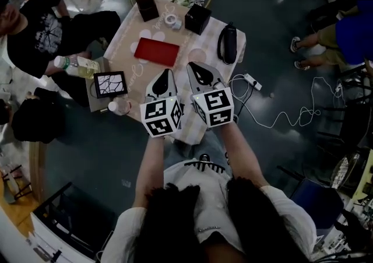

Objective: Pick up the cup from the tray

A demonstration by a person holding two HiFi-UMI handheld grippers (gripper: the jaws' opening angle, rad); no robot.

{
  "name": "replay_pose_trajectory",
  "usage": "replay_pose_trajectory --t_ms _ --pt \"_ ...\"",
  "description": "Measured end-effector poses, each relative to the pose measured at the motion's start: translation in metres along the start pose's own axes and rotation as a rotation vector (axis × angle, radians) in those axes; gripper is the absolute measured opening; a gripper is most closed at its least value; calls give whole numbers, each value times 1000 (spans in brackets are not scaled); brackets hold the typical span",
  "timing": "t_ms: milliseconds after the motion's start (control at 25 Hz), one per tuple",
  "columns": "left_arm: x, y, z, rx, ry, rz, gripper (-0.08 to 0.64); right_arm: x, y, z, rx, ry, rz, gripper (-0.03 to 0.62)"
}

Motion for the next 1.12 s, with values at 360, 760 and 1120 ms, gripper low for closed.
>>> replay_pose_trajectory --t_ms 360,760,1120 --pt "3 -31 4 36 33 27 6 3 -15 -29 29 -14 -14 5" --pt "9 -44 1 47 45 39 6 6 -20 -43 41 -30 -19 5" --pt "11 -48 -1 54 44 41 6 13 -22 -52 41 -22 -31 5"
Point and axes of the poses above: the fingertips, and each gripper's own axes: y forward along the fingers, z to its right, x out of its underside, the point moved 6 cm from there along -y, backward along the fingers, and after that the axes turned 11 degrees about -x, right-handed, at the moved point
